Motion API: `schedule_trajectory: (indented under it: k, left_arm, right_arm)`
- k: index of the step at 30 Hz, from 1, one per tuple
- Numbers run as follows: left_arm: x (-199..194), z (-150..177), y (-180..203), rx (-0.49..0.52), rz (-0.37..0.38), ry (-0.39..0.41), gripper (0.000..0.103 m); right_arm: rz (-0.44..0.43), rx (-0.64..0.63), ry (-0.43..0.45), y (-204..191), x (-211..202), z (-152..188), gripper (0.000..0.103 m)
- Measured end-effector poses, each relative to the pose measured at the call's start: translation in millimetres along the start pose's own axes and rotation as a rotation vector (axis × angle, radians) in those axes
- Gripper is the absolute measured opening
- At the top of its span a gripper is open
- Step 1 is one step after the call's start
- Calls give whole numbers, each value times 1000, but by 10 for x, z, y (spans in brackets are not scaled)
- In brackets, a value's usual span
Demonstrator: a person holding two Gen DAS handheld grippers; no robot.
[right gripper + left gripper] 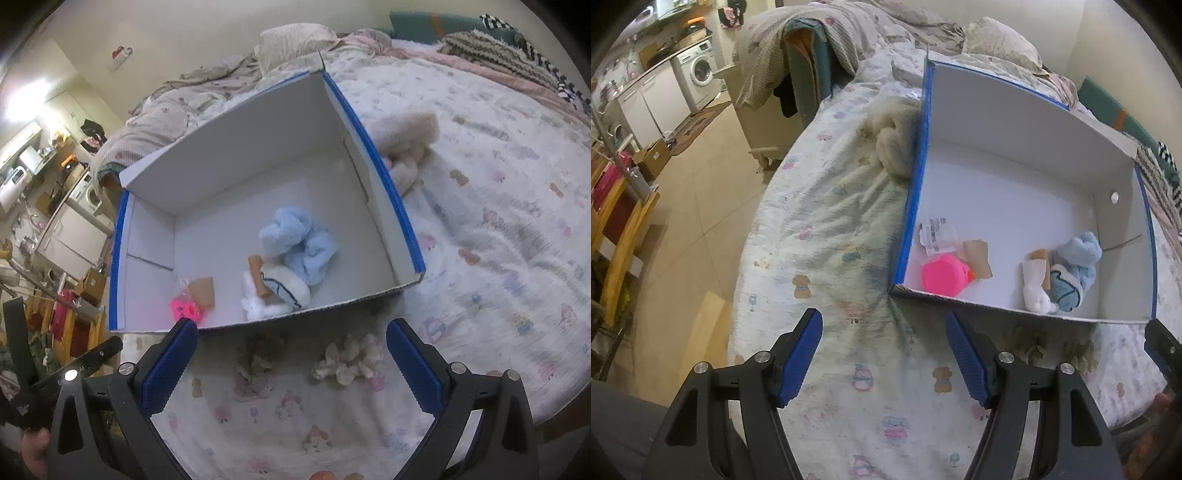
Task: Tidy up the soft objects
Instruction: 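Lift both open tools out of the box toward the items on the bed, then grasp the white scrunchie with the right tool while the left tool grasps the beige lace scrunchie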
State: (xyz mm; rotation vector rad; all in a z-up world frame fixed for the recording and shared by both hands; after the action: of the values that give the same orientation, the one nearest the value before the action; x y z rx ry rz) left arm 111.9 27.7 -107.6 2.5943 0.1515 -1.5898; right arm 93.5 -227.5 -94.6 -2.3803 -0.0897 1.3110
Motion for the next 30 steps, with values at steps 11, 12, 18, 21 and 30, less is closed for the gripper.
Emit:
schedule_trajectory:
  k: [11, 12, 18, 21, 30]
  left_arm:
    - [152, 61, -31, -3, -34, -46, 67]
    - [169, 70, -40, -6, -36, -52, 67]
    - [267, 126, -5, -10, -8, -100, 67]
    - [295, 144, 53, 12, -2, -109, 67]
    - [452, 319, 467, 95, 65, -162, 67]
  right_arm:
    - [-8, 170, -186, 332, 295, 187, 103]
    - [-3, 190, -206, 368, 337, 213, 103]
    - [115, 127, -294, 369, 664, 321, 103]
    - [197, 78, -333, 365, 851, 352, 103]
    - [258, -31, -370, 259, 993, 467, 31]
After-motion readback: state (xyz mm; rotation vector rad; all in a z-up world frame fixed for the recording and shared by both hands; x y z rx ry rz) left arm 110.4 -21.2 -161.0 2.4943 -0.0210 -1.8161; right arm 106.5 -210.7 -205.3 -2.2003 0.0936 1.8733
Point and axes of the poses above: each gripper's, at about its wrist camera, not at the fingertips, and x roughly the way its jaws point, y to its right, z to its underside, the point moved 7 cm from there along x, roughly the way its jaws point
